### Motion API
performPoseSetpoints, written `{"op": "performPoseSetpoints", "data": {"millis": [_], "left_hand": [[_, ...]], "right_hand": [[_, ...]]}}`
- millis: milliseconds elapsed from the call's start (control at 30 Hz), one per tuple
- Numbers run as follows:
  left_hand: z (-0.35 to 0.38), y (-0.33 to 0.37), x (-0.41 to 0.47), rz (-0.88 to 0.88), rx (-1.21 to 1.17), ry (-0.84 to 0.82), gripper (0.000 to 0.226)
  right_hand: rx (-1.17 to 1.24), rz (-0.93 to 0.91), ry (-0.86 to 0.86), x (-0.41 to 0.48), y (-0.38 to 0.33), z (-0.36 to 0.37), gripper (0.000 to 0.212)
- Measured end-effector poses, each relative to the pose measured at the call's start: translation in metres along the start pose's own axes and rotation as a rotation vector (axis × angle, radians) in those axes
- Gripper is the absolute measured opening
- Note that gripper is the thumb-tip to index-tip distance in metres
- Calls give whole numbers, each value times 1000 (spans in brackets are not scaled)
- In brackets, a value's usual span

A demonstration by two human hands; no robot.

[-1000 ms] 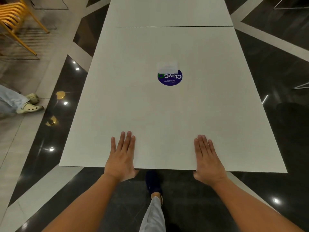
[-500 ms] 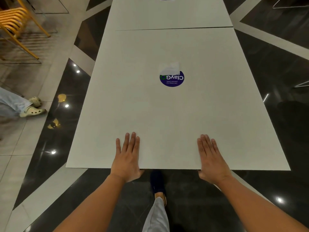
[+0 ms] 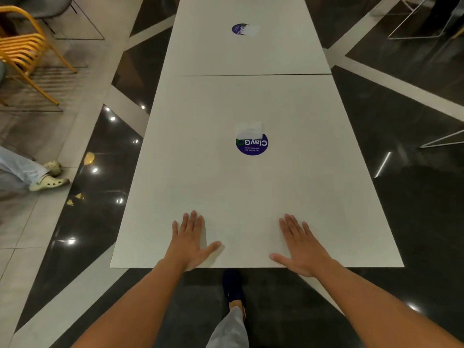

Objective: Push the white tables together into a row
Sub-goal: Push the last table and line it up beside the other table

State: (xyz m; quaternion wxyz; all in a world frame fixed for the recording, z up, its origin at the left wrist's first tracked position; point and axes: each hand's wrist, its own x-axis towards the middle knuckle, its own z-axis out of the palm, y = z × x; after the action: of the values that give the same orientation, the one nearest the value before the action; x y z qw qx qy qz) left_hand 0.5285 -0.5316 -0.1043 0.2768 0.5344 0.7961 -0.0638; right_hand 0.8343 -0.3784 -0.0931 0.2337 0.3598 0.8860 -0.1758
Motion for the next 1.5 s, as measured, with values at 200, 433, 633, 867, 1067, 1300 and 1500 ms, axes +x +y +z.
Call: {"op": "performPoseSetpoints", "data": {"millis": [200, 433, 633, 867, 1067, 1300, 1500], "left_hand": [[-50, 9, 23, -34, -4, 21, 102], [-86, 50, 44, 48, -13, 50, 103], [-113, 115, 69, 147, 23, 89, 106], [-121, 225, 93, 202, 32, 115, 108], [-101, 335, 107, 142, 26, 133, 108], [-99, 457, 127, 12, -7, 173, 105], [-105, 507, 147, -49, 23, 149, 97]], "right_hand": [[-4, 93, -20, 6, 12, -42, 103], [38, 145, 45, 9, 29, -84, 106], [54, 191, 111, -5, 68, -107, 107], [56, 180, 153, -24, 144, -122, 106], [-13, 97, 210, -38, 244, -131, 108], [-70, 13, 198, -49, 359, -158, 109], [-64, -61, 169, -31, 407, -180, 108]]}}
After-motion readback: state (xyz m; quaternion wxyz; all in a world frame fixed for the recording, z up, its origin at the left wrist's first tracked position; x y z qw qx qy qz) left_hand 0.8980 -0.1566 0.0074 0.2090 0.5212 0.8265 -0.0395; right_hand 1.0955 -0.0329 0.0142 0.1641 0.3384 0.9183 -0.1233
